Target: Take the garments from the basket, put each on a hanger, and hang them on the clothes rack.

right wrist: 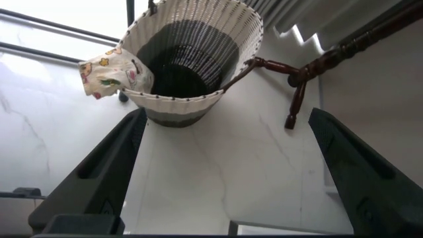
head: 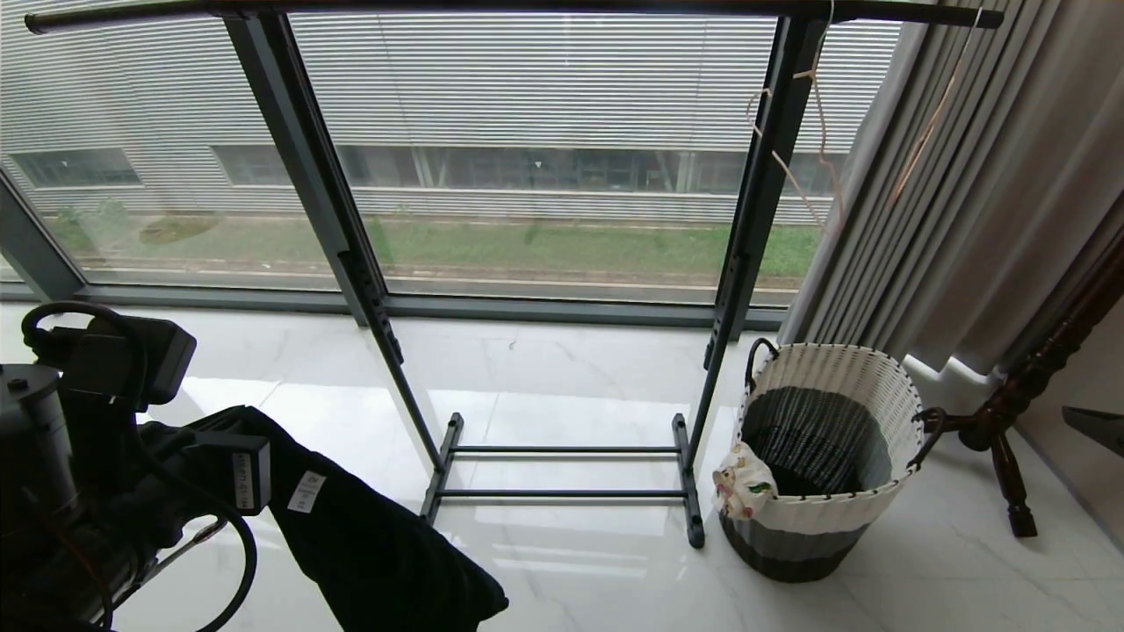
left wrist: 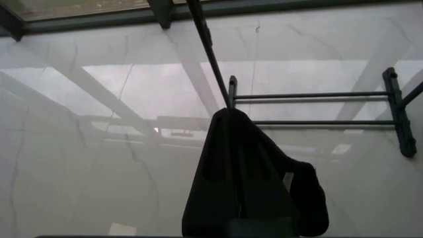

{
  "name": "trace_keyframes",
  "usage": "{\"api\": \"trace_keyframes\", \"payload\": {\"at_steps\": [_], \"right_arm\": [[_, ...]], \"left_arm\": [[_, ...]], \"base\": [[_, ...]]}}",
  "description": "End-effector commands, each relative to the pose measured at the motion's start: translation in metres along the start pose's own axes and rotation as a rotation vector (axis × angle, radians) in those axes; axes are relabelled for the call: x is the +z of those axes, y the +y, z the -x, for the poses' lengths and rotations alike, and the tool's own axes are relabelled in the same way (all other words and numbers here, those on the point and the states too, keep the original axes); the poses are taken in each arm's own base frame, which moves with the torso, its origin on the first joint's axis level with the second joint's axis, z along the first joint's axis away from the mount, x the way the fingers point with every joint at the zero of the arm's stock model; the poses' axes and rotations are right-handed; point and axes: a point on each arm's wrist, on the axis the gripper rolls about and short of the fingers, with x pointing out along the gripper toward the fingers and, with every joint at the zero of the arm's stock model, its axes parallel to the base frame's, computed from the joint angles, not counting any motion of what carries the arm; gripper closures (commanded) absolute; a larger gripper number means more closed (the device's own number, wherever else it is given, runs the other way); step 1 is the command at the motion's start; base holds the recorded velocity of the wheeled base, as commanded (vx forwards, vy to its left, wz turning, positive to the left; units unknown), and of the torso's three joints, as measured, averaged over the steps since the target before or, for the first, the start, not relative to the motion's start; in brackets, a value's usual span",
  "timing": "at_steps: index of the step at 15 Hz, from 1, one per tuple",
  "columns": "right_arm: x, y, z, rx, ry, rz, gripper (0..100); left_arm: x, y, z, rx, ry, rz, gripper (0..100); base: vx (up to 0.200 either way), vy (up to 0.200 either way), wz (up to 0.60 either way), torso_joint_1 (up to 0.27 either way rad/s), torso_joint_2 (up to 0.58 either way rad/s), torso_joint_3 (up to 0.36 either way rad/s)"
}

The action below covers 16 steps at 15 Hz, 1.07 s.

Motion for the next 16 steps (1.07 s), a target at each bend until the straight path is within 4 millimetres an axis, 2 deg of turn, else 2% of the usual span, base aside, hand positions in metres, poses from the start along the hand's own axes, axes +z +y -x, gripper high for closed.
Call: {"api": "trace_keyframes", "payload": {"at_steps": [1, 5, 7, 14, 16], "right_arm": [[0.0, 0.0, -0.0009, 0.002, 0.003, 0.0, 0], [-0.0012, 0.0005, -0.0013, 0.003, 0.007, -0.003, 0], [-0.0002, 0.0004, -0.001, 0.008, 0.001, -0.002, 0], [-0.0064, 0.0062, 0.004, 0.134, -0.061, -0.002, 0], [-0.0047, 0.0064, 0.0033, 0.155, -0.082, -0.001, 0]], "left_arm": [[0.0006, 0.0004, 0.0006, 0.001, -0.004, 0.002, 100], [0.0005, -0.0001, 0.0004, -0.002, -0.003, -0.021, 100], [0.0001, -0.0006, 0.0007, -0.008, -0.003, -0.022, 100], [0.0002, -0.0013, 0.001, -0.012, -0.004, -0.025, 100], [0.0008, -0.0008, 0.0003, -0.008, -0.004, -0.02, 100]], "base": [[0.0, 0.0, 0.0, 0.212, -0.51, -0.281], [0.0, 0.0, 0.0, 0.217, -0.5, -0.283], [0.0, 0.0, 0.0, 0.093, -0.2, -0.12], [0.0, -0.2, 0.0, 0.016, -0.02, -0.016], [0.2, 0.0, 0.0, 0.007, 0.0, 0.0]]}}
